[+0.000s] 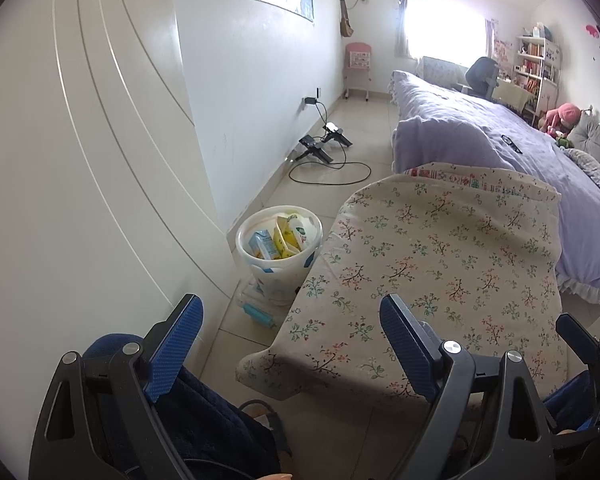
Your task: Collect trash
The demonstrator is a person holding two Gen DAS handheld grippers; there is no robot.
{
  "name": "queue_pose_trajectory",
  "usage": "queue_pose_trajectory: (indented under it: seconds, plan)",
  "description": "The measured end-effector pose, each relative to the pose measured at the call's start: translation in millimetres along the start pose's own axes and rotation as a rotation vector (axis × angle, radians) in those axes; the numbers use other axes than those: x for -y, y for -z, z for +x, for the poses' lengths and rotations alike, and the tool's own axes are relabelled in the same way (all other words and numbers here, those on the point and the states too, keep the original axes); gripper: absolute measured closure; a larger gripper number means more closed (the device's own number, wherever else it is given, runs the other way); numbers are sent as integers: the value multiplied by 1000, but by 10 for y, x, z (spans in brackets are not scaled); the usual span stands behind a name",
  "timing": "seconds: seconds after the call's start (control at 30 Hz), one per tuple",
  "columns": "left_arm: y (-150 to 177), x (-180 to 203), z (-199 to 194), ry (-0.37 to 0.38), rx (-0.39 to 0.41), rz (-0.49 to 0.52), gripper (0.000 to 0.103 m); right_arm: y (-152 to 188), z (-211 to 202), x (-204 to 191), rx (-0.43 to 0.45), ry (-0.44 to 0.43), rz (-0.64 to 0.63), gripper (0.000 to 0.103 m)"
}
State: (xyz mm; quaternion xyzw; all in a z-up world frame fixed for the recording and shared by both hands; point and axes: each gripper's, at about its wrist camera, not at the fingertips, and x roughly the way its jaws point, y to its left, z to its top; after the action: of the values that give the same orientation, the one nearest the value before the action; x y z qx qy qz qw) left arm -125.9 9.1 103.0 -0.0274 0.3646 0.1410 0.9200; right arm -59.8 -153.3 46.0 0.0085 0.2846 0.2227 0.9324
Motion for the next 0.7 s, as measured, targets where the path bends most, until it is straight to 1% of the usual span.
queue_pose_trajectory:
  seconds: [0.33,0.7]
  plan:
    - [14,1,86,6,-18,-2,11,-4,5,5,0,-9,-6,0]
    - [30,14,147,-15,-24,-1,11,10,22,38,-9,-28,10,0]
